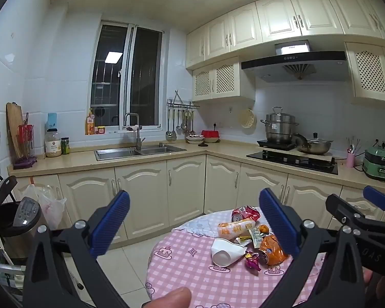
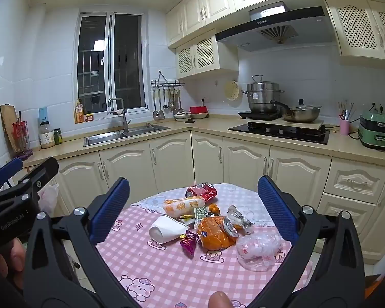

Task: Collect trash

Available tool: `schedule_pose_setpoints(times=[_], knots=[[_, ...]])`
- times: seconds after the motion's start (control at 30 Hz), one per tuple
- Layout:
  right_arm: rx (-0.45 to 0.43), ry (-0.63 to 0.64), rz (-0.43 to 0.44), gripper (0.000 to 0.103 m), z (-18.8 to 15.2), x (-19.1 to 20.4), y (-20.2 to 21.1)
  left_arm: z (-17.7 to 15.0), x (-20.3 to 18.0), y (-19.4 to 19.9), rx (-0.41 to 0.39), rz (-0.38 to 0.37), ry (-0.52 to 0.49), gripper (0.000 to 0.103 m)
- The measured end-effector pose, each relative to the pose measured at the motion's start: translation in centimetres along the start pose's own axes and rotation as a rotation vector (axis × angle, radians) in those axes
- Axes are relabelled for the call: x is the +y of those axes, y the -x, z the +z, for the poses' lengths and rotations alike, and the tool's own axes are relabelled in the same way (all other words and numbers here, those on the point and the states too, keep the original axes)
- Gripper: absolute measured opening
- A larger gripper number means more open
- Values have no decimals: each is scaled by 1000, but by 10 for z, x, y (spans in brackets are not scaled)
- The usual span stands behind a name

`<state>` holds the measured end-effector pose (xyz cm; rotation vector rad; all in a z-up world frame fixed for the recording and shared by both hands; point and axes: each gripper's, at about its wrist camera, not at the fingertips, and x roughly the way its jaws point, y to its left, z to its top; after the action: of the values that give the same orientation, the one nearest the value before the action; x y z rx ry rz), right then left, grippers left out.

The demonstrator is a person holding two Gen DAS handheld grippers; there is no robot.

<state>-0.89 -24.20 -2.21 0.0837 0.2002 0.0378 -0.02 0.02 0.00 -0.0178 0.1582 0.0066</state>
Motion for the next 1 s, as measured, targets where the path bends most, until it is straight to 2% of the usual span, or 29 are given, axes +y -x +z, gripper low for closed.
schedule_pose_setpoints(times=[0.27,0.4,1.0], knots=[[16,-6,1,98,1,-3,-2,0,-2,0,0,3,-15,99],[19,-7,-3,98,13,-8,-3,0,-2,0,-3,8,-18,99],[32,14,-7,98,5,-4,-6,1,4,-7,9,-15,-4,99]])
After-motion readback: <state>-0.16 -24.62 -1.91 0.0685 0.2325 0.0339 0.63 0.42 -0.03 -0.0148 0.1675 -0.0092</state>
